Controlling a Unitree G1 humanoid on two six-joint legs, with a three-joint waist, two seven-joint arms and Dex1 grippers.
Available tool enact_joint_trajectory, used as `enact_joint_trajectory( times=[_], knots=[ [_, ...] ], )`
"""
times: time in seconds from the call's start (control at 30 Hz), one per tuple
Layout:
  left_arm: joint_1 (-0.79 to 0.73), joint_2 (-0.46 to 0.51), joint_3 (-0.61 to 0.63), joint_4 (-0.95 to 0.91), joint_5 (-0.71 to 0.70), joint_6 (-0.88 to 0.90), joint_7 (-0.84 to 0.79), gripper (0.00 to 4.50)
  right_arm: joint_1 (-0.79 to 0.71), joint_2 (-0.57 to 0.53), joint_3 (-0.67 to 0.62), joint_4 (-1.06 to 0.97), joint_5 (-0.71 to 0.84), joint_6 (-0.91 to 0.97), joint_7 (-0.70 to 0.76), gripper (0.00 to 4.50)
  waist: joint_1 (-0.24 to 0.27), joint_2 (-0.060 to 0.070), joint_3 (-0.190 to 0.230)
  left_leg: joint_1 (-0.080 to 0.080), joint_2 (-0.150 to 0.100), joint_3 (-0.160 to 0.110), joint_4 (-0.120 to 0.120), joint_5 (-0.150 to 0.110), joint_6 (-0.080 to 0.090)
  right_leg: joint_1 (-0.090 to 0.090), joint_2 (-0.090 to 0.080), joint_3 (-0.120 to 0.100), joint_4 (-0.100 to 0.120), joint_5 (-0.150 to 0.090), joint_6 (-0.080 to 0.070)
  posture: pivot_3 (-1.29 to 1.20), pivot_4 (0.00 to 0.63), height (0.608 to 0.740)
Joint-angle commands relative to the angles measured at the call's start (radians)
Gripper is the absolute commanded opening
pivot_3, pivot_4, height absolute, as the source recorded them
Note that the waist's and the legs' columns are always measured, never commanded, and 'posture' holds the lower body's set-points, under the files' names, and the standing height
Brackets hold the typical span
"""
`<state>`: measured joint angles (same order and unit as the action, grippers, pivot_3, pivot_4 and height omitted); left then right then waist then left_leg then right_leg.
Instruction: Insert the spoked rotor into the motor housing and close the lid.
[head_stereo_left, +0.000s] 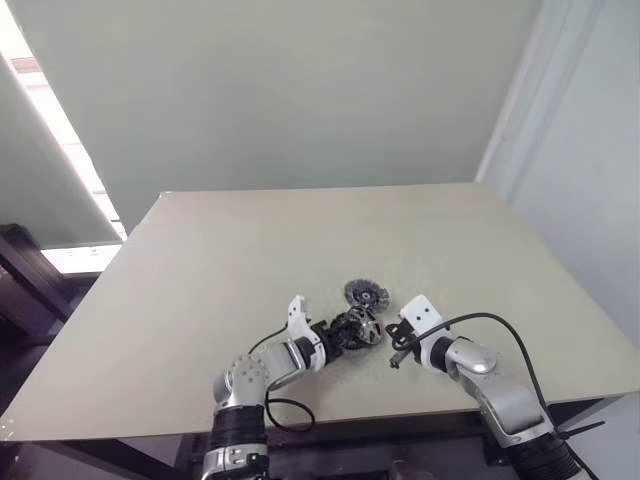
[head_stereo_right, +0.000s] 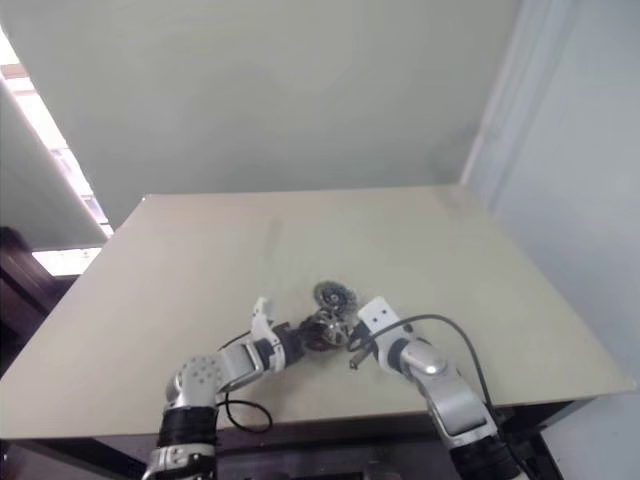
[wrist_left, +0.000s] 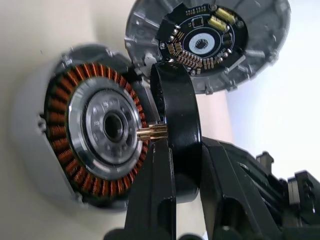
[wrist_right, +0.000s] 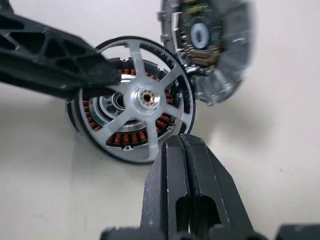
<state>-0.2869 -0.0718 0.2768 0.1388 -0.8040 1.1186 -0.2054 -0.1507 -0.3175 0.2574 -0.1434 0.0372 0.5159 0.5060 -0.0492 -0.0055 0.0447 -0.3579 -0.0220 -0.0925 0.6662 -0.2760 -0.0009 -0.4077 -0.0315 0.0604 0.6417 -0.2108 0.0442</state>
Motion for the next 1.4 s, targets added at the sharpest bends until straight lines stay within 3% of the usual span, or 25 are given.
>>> enact_joint_trajectory(
  times=[0.03,0.63,1.4],
  knots=[
    [0.018,0.013,-0.013,-0.077,-0.045,0.057,-0.017,0.28,-0.022,0.001,-0.011,-0.025,0.005,-0.009,0.001,0.00,0.000,0.000,0.000,0.000,0.000,0.000,0.000,0.000,0.000,0.000,0.000,0.000,0.000,0.000,0.000,0.00,0.000,0.740],
    [0.010,0.000,0.131,-0.078,-0.155,0.060,0.059,0.28,-0.023,0.003,-0.008,-0.015,0.004,-0.009,0.002,0.00,0.001,0.000,0.000,0.000,0.000,0.000,0.000,0.000,0.000,0.000,0.000,0.000,0.000,0.000,0.000,0.00,0.000,0.740],
    [-0.005,0.008,0.080,0.027,-0.108,0.000,0.043,0.28,-0.008,-0.004,-0.017,-0.034,0.005,0.003,-0.006,0.00,0.001,0.000,0.000,0.000,0.000,0.000,0.000,0.000,0.000,0.000,0.000,0.000,0.000,0.000,0.000,0.00,0.000,0.740]
  ],
)
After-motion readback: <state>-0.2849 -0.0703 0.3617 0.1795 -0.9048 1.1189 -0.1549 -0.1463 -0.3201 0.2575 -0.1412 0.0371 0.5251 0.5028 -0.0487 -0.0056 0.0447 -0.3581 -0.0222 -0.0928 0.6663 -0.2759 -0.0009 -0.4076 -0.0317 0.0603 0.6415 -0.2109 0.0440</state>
